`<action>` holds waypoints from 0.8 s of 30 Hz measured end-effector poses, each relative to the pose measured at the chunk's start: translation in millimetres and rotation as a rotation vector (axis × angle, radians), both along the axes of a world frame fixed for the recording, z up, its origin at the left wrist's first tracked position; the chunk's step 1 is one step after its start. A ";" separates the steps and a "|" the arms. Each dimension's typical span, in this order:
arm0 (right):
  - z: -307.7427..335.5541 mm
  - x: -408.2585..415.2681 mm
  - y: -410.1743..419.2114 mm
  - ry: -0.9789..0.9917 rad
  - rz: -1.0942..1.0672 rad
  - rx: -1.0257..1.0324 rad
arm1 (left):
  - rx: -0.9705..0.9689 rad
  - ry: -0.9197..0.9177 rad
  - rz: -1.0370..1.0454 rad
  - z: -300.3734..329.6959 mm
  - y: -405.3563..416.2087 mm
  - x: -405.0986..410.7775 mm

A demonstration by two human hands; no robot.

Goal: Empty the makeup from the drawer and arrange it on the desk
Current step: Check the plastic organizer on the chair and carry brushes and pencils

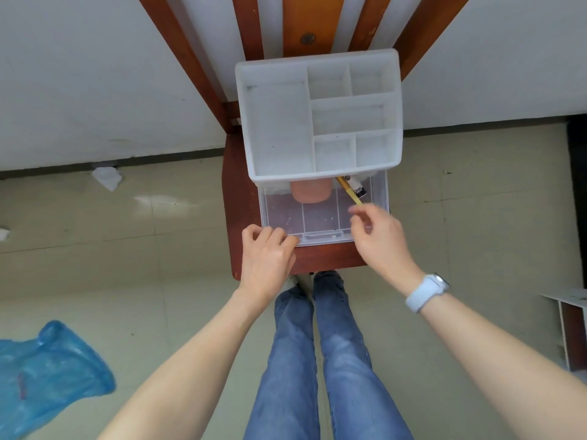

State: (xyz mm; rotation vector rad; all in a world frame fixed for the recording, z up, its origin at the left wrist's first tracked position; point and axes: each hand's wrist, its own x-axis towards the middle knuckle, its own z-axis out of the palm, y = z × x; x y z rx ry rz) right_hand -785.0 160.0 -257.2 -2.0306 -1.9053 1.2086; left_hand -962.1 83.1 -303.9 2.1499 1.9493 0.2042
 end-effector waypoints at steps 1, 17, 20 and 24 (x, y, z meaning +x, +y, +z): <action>-6.1 -1.9 8.6 -0.087 0.086 0.084 | 0.000 -0.006 0.009 -0.5 -1.0 0.0; -37.8 -23.9 42.6 -0.457 0.270 -0.094 | 0.075 -0.061 0.036 -2.1 -11.6 4.6; -25.8 -12.3 32.0 -0.478 0.358 -0.117 | 0.034 -0.019 0.026 -4.0 -11.9 6.9; -18.7 -2.3 18.4 -0.452 0.547 0.093 | 0.064 -0.075 0.031 -2.6 -13.9 6.6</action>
